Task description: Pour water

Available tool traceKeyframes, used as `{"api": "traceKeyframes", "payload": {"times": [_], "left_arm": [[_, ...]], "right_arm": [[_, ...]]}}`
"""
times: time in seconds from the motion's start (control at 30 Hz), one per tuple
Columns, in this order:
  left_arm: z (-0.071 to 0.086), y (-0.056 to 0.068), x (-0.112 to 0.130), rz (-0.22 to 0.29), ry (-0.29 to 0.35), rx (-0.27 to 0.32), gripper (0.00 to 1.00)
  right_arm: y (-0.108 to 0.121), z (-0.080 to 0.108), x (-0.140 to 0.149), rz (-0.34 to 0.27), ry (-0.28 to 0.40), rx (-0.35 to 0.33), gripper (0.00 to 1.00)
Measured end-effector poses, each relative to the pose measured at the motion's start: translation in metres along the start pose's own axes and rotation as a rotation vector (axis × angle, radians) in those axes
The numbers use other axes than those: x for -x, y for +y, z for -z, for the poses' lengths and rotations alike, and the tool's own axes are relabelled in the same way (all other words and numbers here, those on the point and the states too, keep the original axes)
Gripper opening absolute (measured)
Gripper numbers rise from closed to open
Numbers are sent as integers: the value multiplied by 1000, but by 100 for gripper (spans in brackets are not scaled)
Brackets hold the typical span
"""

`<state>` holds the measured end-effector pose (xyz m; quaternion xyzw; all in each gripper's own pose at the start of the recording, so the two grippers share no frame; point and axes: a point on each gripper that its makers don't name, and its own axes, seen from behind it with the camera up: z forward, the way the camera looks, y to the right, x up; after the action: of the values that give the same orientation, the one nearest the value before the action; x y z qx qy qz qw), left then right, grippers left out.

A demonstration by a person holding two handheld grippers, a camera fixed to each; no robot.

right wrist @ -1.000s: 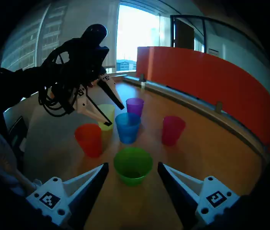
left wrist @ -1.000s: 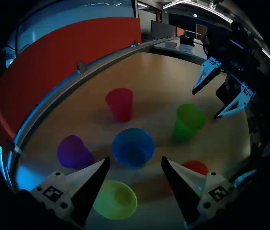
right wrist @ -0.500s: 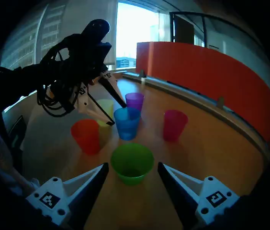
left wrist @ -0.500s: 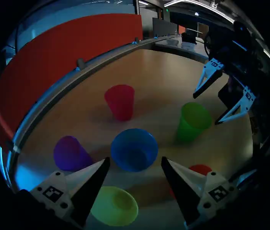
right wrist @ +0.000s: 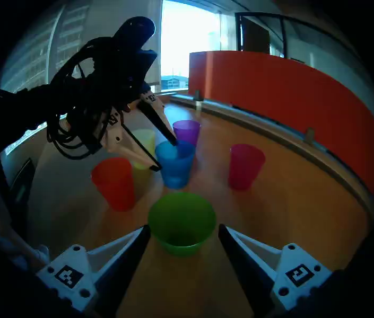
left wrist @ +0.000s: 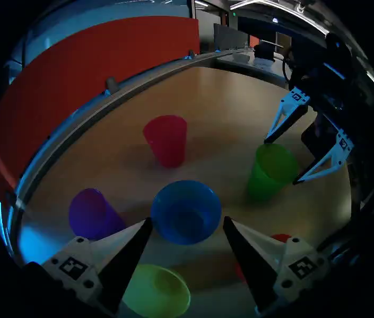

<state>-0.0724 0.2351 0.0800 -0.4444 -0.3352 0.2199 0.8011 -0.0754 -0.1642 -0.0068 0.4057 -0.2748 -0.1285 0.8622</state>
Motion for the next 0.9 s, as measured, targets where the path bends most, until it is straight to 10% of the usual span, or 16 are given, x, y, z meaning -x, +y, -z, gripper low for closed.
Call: {"api": "traceKeyframes", "payload": {"times": [0.9], "left_arm": [[-15, -9, -7, -8, 32, -36, 89]], "right_arm": [[5, -19, 5, -16, -4, 2, 100]]}}
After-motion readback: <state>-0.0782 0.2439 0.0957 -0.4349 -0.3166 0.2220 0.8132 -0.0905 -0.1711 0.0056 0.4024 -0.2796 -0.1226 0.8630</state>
